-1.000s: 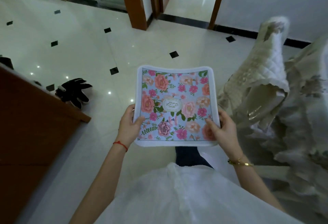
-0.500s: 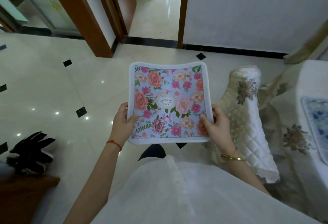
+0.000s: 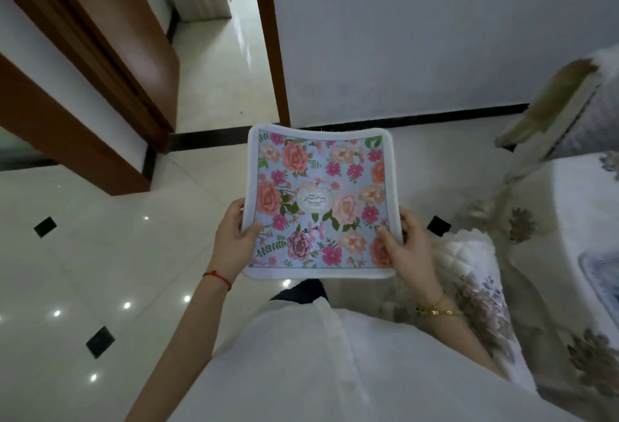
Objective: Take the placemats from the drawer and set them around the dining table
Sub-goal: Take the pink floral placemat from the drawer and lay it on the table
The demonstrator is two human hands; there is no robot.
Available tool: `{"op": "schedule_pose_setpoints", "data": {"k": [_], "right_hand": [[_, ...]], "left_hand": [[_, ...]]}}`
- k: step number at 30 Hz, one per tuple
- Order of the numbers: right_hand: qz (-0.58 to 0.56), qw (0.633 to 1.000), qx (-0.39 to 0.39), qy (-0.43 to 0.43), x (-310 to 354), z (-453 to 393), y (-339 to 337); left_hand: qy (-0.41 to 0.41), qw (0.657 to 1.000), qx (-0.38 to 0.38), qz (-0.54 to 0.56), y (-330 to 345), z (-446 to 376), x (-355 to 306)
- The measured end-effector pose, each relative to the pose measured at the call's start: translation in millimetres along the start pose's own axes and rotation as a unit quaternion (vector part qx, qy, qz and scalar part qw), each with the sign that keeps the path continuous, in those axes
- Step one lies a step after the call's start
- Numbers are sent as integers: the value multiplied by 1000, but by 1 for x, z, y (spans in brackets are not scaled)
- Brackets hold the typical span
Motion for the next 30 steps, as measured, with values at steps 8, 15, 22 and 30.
{"op": "schedule_pose_setpoints", "data": {"k": [8, 15, 22, 30], "right_hand": [[-9, 993, -117, 27, 30, -144, -9], [-15, 970, -233, 69, 15, -217, -54], [-8, 948, -311, 70, -1, -301, -121], [-26, 913, -401, 73, 12, -407, -245]], "left_hand": [[38, 993, 105, -37, 69, -193, -79], [40, 974, 218, -47, 173, -304, -116], [52, 947, 311, -54, 308, -392, -159], [78, 919, 384, -36, 491, -471, -250]]}}
Point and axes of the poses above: each hand's wrist, its own z-axis away from the middle knuckle, its own y-axis out of the palm, x = y × z, the point moved 6 cm from there along -z, towards the middle knuckle, and after that the axes turned 3 degrees about -x, right-handed, at the moved point
